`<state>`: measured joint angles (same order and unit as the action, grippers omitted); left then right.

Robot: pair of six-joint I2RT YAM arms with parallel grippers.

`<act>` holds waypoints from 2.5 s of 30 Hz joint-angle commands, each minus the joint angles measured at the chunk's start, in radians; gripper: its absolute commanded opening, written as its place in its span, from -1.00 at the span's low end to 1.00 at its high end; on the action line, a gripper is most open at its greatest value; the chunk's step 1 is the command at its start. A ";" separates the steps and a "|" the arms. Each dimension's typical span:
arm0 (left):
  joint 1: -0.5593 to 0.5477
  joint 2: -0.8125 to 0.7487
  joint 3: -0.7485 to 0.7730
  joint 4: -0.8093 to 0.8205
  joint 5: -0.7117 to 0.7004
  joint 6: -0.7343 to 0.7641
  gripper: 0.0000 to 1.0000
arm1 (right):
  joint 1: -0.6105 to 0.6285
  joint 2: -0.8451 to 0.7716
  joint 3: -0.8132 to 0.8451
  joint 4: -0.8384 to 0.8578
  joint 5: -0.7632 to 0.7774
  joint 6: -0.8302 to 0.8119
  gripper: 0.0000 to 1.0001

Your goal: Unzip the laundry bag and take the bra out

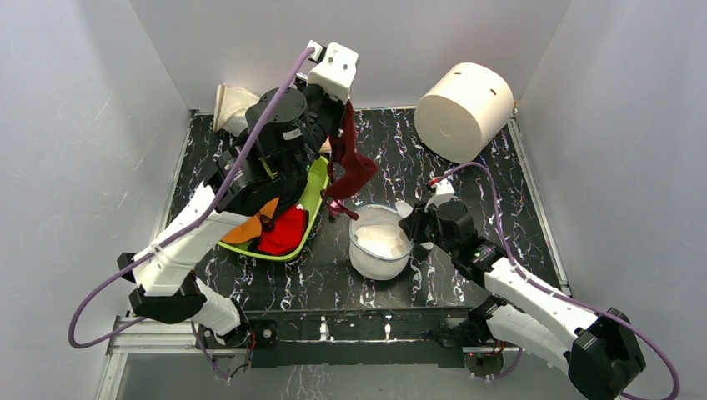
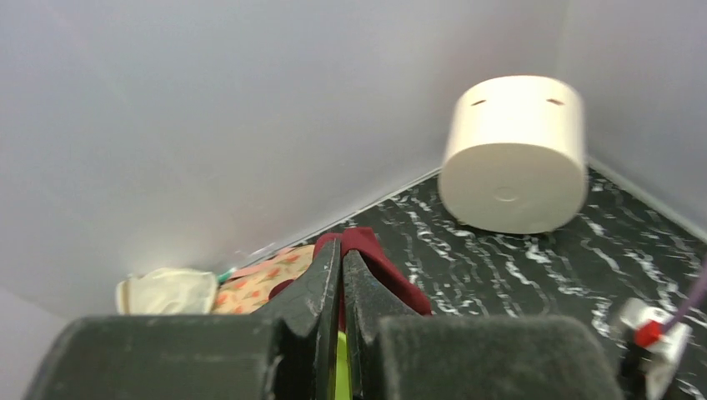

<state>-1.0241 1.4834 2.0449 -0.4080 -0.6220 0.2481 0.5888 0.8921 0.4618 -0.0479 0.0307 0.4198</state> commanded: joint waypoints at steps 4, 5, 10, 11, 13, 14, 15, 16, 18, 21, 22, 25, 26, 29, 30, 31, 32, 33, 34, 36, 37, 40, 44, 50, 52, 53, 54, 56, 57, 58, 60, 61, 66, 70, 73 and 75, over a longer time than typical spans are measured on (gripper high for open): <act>0.224 0.027 0.130 -0.099 -0.001 -0.092 -1.00 | -0.002 -0.003 0.050 0.033 0.002 0.003 -1.00; 0.267 0.036 0.137 -0.135 0.039 -0.154 -1.00 | -0.002 -0.004 0.047 0.039 -0.001 0.005 -1.00; 0.424 0.033 0.093 -0.210 0.128 -0.299 -1.00 | -0.003 -0.005 0.053 0.030 -0.008 0.003 -1.00; 0.468 0.023 0.074 -0.223 0.172 -0.347 -1.00 | -0.001 -0.005 0.054 0.030 -0.010 0.002 -1.00; 0.539 -0.015 0.003 -0.216 0.221 -0.423 -1.00 | -0.002 -0.005 0.058 0.025 -0.016 0.000 -1.00; 0.572 -0.033 -0.031 -0.205 0.243 -0.449 -1.00 | -0.002 -0.005 0.061 0.021 -0.018 -0.002 -1.00; 0.604 -0.047 -0.057 -0.197 0.270 -0.471 -1.00 | -0.002 -0.006 0.064 0.014 -0.017 -0.004 -1.00; 0.633 -0.053 -0.070 -0.197 0.287 -0.487 -1.00 | -0.001 -0.008 0.066 0.010 -0.016 -0.004 -1.00; 0.675 -0.054 -0.086 -0.198 0.302 -0.502 -1.00 | -0.001 -0.012 0.066 0.007 -0.017 -0.004 -1.00; 0.717 -0.051 -0.151 -0.201 0.337 -0.526 -1.00 | -0.001 -0.019 0.063 0.004 -0.019 -0.002 -1.00; 0.726 -0.057 -0.190 -0.198 0.351 -0.537 -1.00 | -0.002 -0.020 0.063 0.003 -0.018 -0.004 -1.00; 0.750 -0.082 -0.341 -0.168 0.376 -0.573 -1.00 | -0.001 -0.022 0.061 0.002 -0.014 -0.001 -1.00; 0.756 -0.094 -0.390 -0.157 0.376 -0.583 -1.00 | -0.001 -0.022 0.060 0.001 -0.014 0.001 -1.00; 0.766 -0.110 -0.528 -0.135 0.391 -0.625 -1.00 | -0.001 -0.022 0.052 0.003 -0.018 0.009 -1.00; 0.769 -0.110 -0.571 -0.129 0.409 -0.638 -1.00 | -0.001 -0.022 0.050 0.005 -0.021 0.011 -1.00; 0.771 -0.110 -0.608 -0.123 0.421 -0.650 -1.00 | -0.002 -0.021 0.047 0.008 -0.024 0.013 -1.00; 0.772 -0.109 -0.643 -0.123 0.425 -0.662 -1.00 | -0.002 -0.020 0.045 0.011 -0.028 0.013 -1.00; 0.774 -0.103 -0.677 -0.119 0.421 -0.673 -1.00 | -0.001 -0.017 0.043 0.013 -0.030 0.014 -1.00; 0.779 -0.092 -0.717 -0.113 0.420 -0.687 -1.00 | -0.001 -0.015 0.044 0.015 -0.030 0.014 -1.00; 0.808 -0.053 -0.774 -0.096 0.447 -0.732 -1.00 | -0.002 -0.009 0.047 0.018 -0.034 0.017 -1.00; 0.824 -0.033 -0.805 -0.069 0.469 -0.744 -1.00 | -0.002 -0.007 0.048 0.019 -0.039 0.018 -1.00; 0.855 0.028 -0.828 -0.052 0.533 -0.777 -1.00 | -0.001 -0.013 0.048 0.015 -0.047 0.015 -1.00; 0.869 -0.054 -0.940 -0.015 0.459 -0.807 -0.84 | -0.001 -0.007 0.079 -0.024 -0.044 -0.037 -1.00; 0.876 -0.311 -1.090 0.054 0.540 -0.708 0.49 | -0.002 0.007 0.085 0.013 -0.133 -0.109 -1.00; 0.875 -0.379 -1.111 0.061 0.556 -0.691 0.62 | -0.002 0.008 0.088 0.019 -0.142 -0.118 -1.00; 0.875 -0.396 -1.109 0.047 0.561 -0.684 0.66 | -0.002 0.009 0.090 0.022 -0.144 -0.123 -1.00; 0.875 -0.407 -1.105 0.030 0.561 -0.675 0.70 | -0.002 0.010 0.093 0.021 -0.146 -0.128 -1.00; 0.875 -0.427 -1.103 0.007 0.567 -0.660 0.78 | -0.002 0.016 0.101 0.015 -0.146 -0.138 -1.00; 0.875 -0.440 -1.108 0.006 0.575 -0.656 0.83 | -0.002 0.018 0.106 0.009 -0.145 -0.143 -1.00; 0.875 -0.447 -1.113 0.007 0.589 -0.650 0.92 | -0.001 0.021 0.112 0.002 -0.142 -0.147 -1.00; 0.875 -0.453 -1.111 0.009 0.607 -0.640 0.97 | -0.001 0.024 0.121 -0.013 -0.138 -0.156 -1.00; 0.875 -0.448 -1.107 0.015 0.622 -0.639 0.97 | -0.001 0.024 0.124 -0.018 -0.138 -0.160 -1.00; 0.876 -0.363 -1.029 0.037 0.715 -0.638 0.97 | -0.002 0.017 0.119 -0.019 -0.135 -0.163 -1.00; 0.874 -0.337 -1.011 0.109 0.829 -0.663 0.97 | -0.002 0.022 0.119 -0.016 -0.149 -0.165 -1.00; 0.858 -0.343 -1.038 0.207 0.989 -0.715 0.97 | -0.001 0.022 0.119 0.004 -0.217 -0.190 -1.00; 0.799 -0.357 -1.061 0.274 1.026 -0.746 0.96 | -0.001 0.027 0.127 0.014 -0.242 -0.201 -1.00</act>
<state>-0.1596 1.1656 0.9932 -0.2893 0.2169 -0.4347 0.5884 0.9226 0.5312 -0.1040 -0.1387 0.2562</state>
